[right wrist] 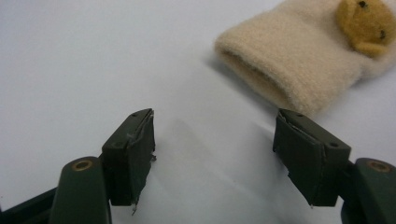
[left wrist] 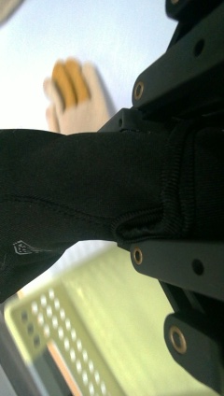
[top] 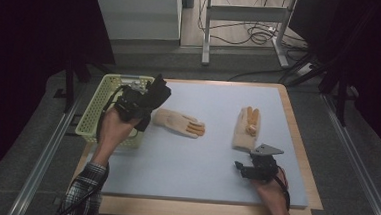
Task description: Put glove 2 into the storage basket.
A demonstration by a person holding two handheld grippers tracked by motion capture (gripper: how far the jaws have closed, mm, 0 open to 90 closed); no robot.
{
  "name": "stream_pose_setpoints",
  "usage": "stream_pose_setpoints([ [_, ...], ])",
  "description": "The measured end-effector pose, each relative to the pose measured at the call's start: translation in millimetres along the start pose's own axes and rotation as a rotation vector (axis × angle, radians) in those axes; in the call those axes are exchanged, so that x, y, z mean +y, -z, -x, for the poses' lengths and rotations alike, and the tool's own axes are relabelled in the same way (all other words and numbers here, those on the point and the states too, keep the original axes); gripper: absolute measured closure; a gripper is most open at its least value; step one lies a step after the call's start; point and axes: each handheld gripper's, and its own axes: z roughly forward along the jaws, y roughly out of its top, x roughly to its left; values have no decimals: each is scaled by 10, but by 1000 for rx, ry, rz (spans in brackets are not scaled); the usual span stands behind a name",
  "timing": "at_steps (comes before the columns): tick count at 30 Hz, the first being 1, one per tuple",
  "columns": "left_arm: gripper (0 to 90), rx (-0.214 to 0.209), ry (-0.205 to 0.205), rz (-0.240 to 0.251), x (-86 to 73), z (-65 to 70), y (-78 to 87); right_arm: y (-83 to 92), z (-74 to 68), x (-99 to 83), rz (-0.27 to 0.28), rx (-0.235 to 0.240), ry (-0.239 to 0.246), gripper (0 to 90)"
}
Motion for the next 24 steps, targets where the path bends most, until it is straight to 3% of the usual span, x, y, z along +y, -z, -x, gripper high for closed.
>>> stream_pose_setpoints([
  [2, 610, 21, 41, 7, -42, -230, 21, 0, 0, 0, 0, 0, 0, 291],
  [3, 606, 21, 41, 7, -42, -230, 21, 0, 0, 0, 0, 0, 0, 291],
  [10, 593, 71, 132, -8, -202, -700, 6, -1, 0, 0, 0, 0, 0, 291],
  [17, 585, 109, 183, -77, -330, -986, -155, -1, 0, 1, 0, 0, -1, 291],
  [24, 582, 135, 224, -183, -439, -1203, -382, -1, 0, 0, 0, 0, -1, 291],
])
